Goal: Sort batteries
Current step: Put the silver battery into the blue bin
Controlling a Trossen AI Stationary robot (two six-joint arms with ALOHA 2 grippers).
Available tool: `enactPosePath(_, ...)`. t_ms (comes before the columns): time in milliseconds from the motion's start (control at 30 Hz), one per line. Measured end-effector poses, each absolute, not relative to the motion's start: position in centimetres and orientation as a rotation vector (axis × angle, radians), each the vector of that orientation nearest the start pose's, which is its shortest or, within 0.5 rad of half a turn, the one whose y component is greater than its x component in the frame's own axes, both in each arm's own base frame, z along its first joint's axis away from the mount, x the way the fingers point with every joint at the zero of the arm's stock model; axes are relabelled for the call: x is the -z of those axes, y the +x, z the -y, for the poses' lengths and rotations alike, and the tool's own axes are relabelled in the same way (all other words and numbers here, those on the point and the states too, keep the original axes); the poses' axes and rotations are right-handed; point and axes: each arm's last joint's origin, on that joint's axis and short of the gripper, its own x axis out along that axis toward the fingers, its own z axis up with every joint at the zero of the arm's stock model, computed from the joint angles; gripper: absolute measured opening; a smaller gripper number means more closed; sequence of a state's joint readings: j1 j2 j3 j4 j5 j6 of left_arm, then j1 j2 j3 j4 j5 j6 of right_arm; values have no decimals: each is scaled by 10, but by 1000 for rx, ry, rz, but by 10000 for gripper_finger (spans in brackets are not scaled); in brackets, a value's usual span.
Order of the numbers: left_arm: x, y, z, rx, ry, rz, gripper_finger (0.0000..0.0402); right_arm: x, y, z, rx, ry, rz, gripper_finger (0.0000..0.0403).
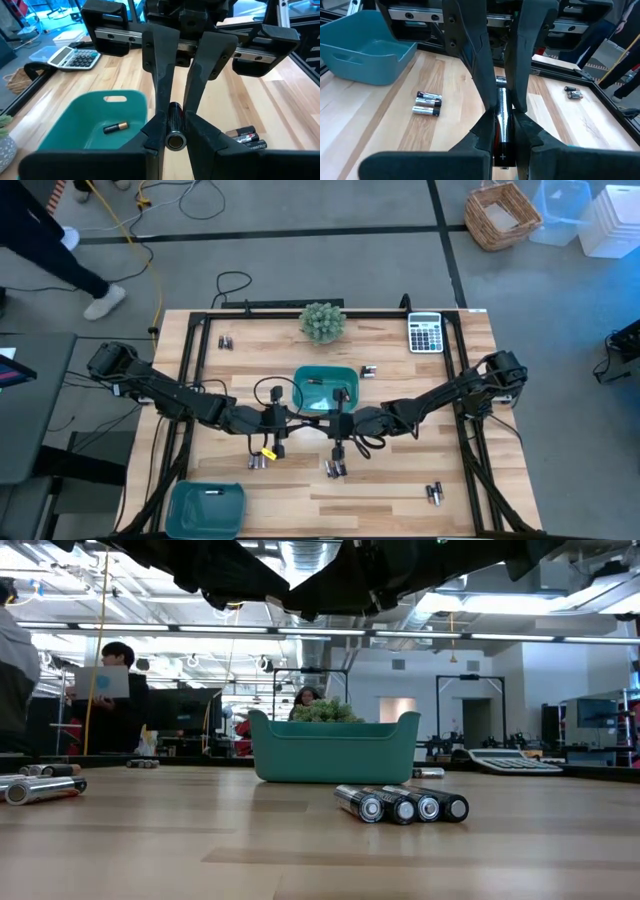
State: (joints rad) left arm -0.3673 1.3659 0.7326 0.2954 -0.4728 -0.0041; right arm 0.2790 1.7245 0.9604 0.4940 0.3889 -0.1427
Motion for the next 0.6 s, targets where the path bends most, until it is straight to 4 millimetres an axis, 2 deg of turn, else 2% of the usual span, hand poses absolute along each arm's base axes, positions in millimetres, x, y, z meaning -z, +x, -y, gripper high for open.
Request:
enactPosePath(300, -230, 271, 92, -90, 137, -347, 129, -213, 359, -91, 92, -227, -263, 50)
enactPosePath(433, -230, 271, 91, -109, 140, -349, 124, -213, 359, -91, 93, -226, -258, 50)
enactPosePath(600, -228, 271, 91, -111, 144, -359, 90, -216, 359, -91, 101, -221, -241, 50)
